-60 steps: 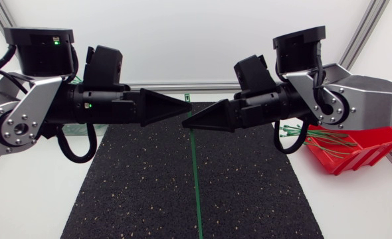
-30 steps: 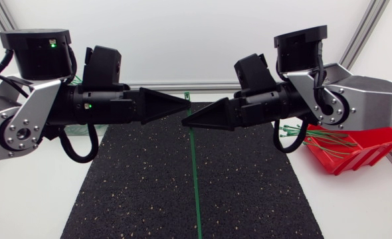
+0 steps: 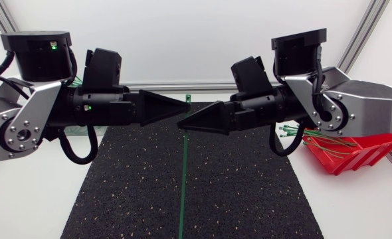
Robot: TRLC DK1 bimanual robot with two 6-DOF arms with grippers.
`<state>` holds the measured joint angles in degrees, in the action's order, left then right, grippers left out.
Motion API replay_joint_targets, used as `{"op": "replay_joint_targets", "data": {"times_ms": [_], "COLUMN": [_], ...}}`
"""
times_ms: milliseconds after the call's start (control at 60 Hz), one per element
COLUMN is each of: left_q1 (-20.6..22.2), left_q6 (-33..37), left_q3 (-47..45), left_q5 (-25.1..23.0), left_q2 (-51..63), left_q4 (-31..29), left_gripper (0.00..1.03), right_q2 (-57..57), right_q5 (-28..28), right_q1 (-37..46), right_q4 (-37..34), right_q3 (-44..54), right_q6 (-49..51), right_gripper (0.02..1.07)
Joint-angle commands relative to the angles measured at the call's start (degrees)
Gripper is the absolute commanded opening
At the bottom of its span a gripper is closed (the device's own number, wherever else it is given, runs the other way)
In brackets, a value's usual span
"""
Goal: Take a green cable tie from the red box, thread the tail through the head to close it, then place it in the transparent bin on the left.
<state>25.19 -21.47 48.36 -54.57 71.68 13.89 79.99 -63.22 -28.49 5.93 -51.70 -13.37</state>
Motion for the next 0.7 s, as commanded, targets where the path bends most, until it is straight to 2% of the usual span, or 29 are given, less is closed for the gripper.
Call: {"op": "replay_joint_targets", "data": {"times_ms": [0, 100, 317, 400, 550, 633, 667, 683], "left_q1": [0.65, 0.39, -2.51, -4.62, -7.17, -8.84, -9.11, -9.37], "left_q6": [-1.46, -1.38, -3.93, -7.71, -9.99, -12.01, -12.01, -11.92], "left_q3": [-1.16, -1.16, -0.81, 0.33, 1.12, 3.50, 3.94, 4.02], "left_q5": [-0.81, -0.81, -1.07, -5.02, -6.61, -11.53, -12.06, -12.14], "left_q2": [0.39, 0.13, -0.22, 0.92, 0.65, 3.20, 3.82, 3.99], "left_q4": [0.70, 0.70, -0.71, -2.82, -4.22, -7.83, -8.18, -8.18], "left_gripper": [0.04, 0.04, 0.04, 0.04, 0.04, 0.04, 0.04, 0.04], "right_q2": [-0.53, -1.15, -2.82, -3.08, -3.26, -3.78, -4.49, -4.93], "right_q5": [-0.06, -0.06, 0.47, 0.56, 0.56, 0.82, 2.14, 3.19], "right_q1": [-1.66, -1.04, 0.80, 2.21, 5.55, 6.61, 6.61, 6.52], "right_q4": [0.75, 0.75, 0.57, -0.75, -2.51, -4.79, -6.90, -7.96], "right_q3": [1.69, 1.78, 2.84, 2.92, 2.92, 2.84, 2.84, 2.92], "right_q6": [-0.96, -0.78, 1.50, 3.26, 6.42, 11.26, 15.47, 17.58], "right_gripper": [0.08, 0.09, 0.47, 0.59, 0.68, 0.71, 0.81, 0.89]}}
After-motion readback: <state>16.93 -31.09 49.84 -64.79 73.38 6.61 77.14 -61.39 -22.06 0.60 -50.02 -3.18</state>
